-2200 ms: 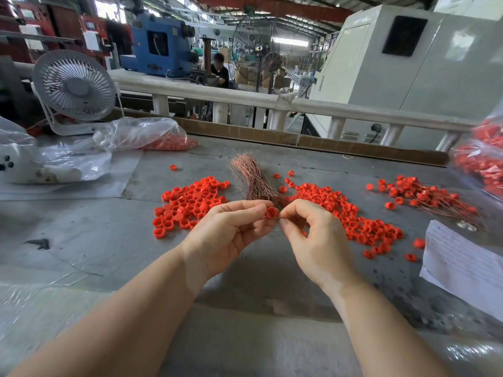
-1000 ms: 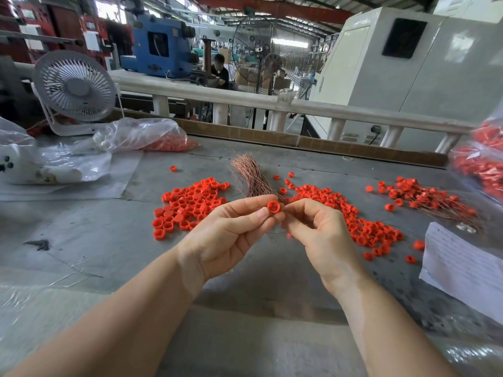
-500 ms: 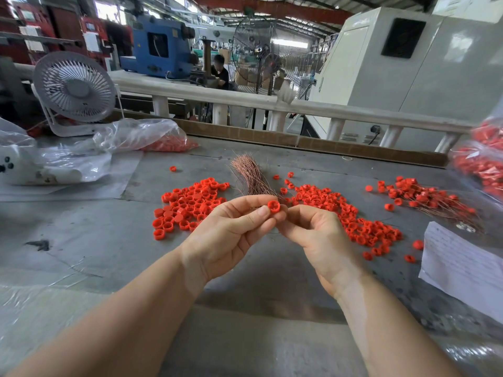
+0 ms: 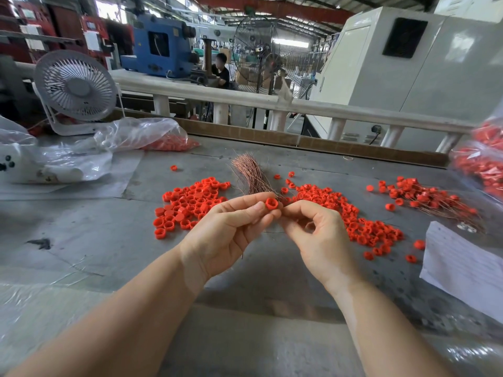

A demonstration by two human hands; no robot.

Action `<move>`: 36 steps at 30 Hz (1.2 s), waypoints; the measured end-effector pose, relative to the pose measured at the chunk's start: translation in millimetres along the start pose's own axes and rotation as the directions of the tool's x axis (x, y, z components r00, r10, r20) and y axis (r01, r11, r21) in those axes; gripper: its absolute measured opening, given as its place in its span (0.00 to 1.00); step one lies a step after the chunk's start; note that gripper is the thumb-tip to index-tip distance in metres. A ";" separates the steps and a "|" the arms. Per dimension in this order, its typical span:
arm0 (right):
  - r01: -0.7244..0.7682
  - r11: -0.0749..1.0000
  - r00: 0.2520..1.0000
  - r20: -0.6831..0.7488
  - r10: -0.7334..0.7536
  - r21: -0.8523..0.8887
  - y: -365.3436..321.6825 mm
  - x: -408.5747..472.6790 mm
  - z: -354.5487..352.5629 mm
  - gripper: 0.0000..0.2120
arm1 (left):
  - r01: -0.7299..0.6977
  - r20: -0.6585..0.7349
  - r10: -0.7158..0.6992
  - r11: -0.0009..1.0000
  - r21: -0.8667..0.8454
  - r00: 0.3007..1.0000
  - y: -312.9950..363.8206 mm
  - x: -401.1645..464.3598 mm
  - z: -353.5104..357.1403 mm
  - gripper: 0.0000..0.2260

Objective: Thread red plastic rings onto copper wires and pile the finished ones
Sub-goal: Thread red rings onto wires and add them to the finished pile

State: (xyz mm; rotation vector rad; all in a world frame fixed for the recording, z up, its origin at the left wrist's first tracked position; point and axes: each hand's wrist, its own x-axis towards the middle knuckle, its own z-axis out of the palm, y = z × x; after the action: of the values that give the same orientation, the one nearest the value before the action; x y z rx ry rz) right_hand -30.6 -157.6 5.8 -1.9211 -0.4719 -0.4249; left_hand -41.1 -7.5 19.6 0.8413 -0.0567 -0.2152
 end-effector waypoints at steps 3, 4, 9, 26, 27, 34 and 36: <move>0.027 0.997 0.999 -0.027 -0.029 -0.072 -0.6 0.1 -0.2 0.08 | 0.002 -0.005 -0.002 1.000 0.015 1.000 0.0 0.2 -0.6 0.09; 0.043 0.994 0.998 -0.037 -0.047 -0.103 -0.9 0.1 -0.4 0.07 | 0.002 -0.006 -0.002 1.000 0.023 1.000 -0.4 0.3 -0.6 0.09; 0.118 0.966 0.988 -0.071 -0.137 -0.228 -1.9 -0.1 -0.5 0.06 | 0.007 0.001 -0.007 0.999 0.034 1.000 -0.9 0.5 -1.1 0.09; 0.205 0.897 0.963 -0.085 -0.257 -0.391 -5.3 -2.8 -1.8 0.05 | 0.065 -0.033 -0.064 0.998 0.018 0.997 1.5 1.3 -1.8 0.10; 0.213 0.889 0.960 -0.084 -0.268 -0.404 -5.5 -3.0 -1.9 0.05 | 0.066 -0.035 -0.066 0.998 0.017 0.997 1.5 1.2 -2.1 0.10; 0.242 0.866 0.951 -0.072 -0.302 -0.438 -5.6 -3.8 -2.4 0.03 | 0.056 -0.060 -0.053 0.998 0.040 0.997 -1.4 2.1 -3.2 0.09; 0.243 0.868 0.951 -0.071 -0.301 -0.433 -5.5 -3.9 -2.3 0.03 | 0.056 -0.060 -0.054 0.998 0.035 0.997 -1.9 2.7 -3.9 0.09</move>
State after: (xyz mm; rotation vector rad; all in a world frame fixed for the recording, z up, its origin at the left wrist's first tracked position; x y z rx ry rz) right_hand -36.9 -158.3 9.1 -2.2263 -0.6017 -0.9005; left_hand -38.2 -6.4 15.5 0.8860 0.0179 -0.2417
